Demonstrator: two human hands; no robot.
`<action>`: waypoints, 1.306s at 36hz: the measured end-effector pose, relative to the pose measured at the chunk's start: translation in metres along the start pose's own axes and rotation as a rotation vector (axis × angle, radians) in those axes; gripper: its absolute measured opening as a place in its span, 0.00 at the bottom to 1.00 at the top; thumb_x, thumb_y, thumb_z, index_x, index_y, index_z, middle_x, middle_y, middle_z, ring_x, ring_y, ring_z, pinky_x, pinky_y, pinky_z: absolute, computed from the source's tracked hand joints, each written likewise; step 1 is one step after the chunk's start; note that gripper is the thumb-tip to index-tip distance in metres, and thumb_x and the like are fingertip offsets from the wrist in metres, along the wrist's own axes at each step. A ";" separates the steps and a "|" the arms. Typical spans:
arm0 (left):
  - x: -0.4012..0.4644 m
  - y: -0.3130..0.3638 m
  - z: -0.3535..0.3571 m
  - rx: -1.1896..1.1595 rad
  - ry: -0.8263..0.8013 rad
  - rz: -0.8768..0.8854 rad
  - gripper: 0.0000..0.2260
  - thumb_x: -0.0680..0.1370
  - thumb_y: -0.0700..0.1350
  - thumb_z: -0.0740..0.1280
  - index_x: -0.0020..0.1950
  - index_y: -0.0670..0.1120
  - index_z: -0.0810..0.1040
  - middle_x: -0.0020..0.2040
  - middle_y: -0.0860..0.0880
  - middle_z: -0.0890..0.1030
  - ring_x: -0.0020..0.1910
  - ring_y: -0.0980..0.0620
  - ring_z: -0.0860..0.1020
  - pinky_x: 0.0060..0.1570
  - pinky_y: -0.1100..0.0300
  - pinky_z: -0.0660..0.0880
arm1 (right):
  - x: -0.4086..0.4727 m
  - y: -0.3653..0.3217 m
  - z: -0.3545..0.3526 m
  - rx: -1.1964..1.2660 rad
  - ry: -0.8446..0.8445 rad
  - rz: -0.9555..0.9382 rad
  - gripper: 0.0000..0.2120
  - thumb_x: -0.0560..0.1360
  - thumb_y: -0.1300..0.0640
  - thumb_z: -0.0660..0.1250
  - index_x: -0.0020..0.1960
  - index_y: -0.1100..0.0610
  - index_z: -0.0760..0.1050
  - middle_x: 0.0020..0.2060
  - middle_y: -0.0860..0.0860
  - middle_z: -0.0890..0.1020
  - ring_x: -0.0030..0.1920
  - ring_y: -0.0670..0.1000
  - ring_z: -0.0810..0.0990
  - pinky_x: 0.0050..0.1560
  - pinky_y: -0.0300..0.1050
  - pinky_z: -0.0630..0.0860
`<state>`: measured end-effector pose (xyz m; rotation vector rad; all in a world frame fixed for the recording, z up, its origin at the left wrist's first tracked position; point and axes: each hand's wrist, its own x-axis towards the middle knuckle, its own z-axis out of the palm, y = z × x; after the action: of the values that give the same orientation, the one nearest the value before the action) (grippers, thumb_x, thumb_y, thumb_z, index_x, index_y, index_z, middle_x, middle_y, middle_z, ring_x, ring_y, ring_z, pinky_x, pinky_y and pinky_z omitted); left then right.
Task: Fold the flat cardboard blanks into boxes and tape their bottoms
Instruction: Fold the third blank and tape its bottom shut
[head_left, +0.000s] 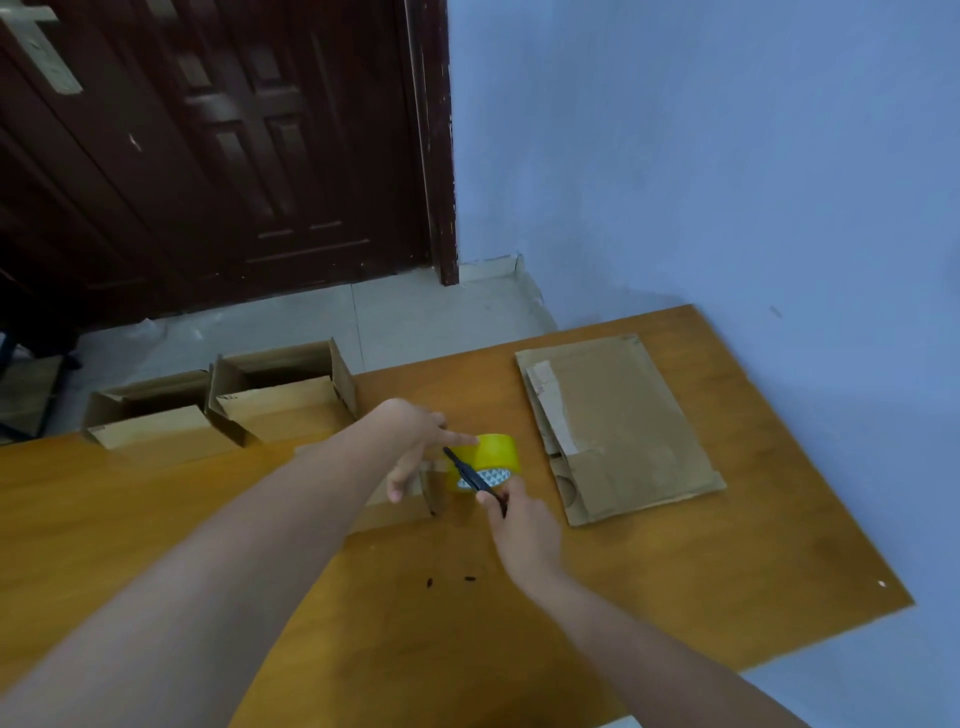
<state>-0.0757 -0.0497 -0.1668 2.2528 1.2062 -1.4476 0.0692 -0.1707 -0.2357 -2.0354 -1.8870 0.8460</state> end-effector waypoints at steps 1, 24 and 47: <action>0.000 0.000 0.000 0.003 0.003 0.003 0.61 0.60 0.54 0.80 0.72 0.67 0.32 0.75 0.49 0.52 0.72 0.42 0.60 0.64 0.42 0.68 | 0.001 0.000 0.001 -0.069 -0.019 -0.027 0.17 0.81 0.42 0.52 0.54 0.55 0.67 0.34 0.48 0.75 0.30 0.50 0.72 0.24 0.41 0.60; -0.012 -0.004 0.013 -0.016 0.193 0.021 0.58 0.63 0.54 0.79 0.76 0.61 0.36 0.75 0.47 0.57 0.72 0.42 0.60 0.61 0.45 0.71 | -0.038 0.016 0.077 -0.312 -0.636 -0.418 0.13 0.81 0.60 0.53 0.62 0.63 0.70 0.63 0.57 0.66 0.60 0.59 0.70 0.60 0.50 0.68; -0.031 -0.012 0.065 -0.444 0.441 0.005 0.43 0.70 0.50 0.73 0.78 0.45 0.51 0.78 0.47 0.52 0.75 0.46 0.56 0.70 0.52 0.64 | 0.085 -0.034 -0.009 -0.095 0.104 -0.332 0.13 0.75 0.63 0.58 0.58 0.57 0.73 0.54 0.54 0.72 0.56 0.56 0.70 0.52 0.48 0.69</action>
<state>-0.1334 -0.0945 -0.1707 2.2965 1.4608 -0.5989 0.0460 -0.0823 -0.2317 -1.7060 -2.1573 0.5659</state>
